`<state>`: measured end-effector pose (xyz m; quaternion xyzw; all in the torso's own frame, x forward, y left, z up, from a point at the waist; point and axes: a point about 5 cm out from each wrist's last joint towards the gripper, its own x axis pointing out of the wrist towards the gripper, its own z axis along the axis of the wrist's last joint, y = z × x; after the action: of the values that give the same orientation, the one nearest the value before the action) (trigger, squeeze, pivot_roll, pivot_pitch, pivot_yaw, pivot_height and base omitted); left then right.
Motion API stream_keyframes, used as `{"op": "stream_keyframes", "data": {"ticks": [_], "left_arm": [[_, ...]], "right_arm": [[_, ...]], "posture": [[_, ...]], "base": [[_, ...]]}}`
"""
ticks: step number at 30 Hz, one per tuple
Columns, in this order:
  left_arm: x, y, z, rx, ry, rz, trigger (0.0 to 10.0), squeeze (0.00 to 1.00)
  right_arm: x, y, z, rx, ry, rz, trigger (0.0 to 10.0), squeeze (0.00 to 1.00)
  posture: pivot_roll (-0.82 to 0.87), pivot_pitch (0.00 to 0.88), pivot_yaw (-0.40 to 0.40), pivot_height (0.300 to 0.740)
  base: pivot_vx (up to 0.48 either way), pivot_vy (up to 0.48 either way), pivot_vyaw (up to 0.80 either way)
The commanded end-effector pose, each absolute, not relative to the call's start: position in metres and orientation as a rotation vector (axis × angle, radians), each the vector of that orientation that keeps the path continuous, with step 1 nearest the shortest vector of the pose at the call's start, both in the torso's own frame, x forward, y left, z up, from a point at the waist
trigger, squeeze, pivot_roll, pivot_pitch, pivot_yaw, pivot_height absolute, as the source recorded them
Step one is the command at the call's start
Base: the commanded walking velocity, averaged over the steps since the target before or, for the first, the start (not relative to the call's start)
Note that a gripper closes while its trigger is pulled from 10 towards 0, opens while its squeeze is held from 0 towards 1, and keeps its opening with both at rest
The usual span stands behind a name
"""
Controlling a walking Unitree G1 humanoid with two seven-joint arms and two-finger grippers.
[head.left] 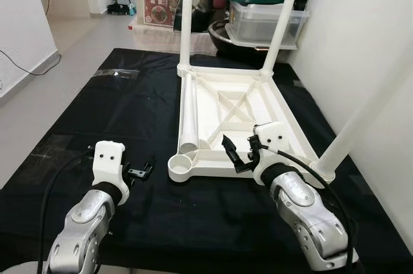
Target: Building children table
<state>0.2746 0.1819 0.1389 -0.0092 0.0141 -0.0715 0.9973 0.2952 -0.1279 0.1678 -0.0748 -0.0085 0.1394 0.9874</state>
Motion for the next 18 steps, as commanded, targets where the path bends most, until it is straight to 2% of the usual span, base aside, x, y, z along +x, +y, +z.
{"op": "stream_keyframes", "data": {"ticks": [1,9,11,18], "left_arm": [[0.272,0.185,0.138,-0.031,0.017,-0.108,10.0,0.00],[0.272,0.194,0.141,-0.095,0.004,-0.070,10.0,0.00],[0.272,0.195,0.142,-0.102,0.006,-0.070,10.0,0.00],[0.275,0.193,0.143,-0.100,0.013,-0.089,10.0,0.00]], "right_arm": [[0.298,-0.127,0.168,-0.212,-0.041,0.284,10.0,0.00],[0.301,-0.128,0.165,-0.216,-0.037,0.273,10.0,0.00],[0.302,-0.130,0.166,-0.213,-0.043,0.264,10.0,0.00],[0.306,-0.136,0.166,-0.201,-0.042,0.222,10.0,0.00]], "posture": [[0.06,0.000,-0.087,0.740],[0.07,0.000,-0.089,0.740],[0.07,0.000,-0.089,0.740],[0.06,0.000,-0.081,0.740]], "base": [[0.000,0.000,0.80],[0.000,0.000,0.80],[0.000,0.240,0.59],[0.000,0.410,0.00]]}}
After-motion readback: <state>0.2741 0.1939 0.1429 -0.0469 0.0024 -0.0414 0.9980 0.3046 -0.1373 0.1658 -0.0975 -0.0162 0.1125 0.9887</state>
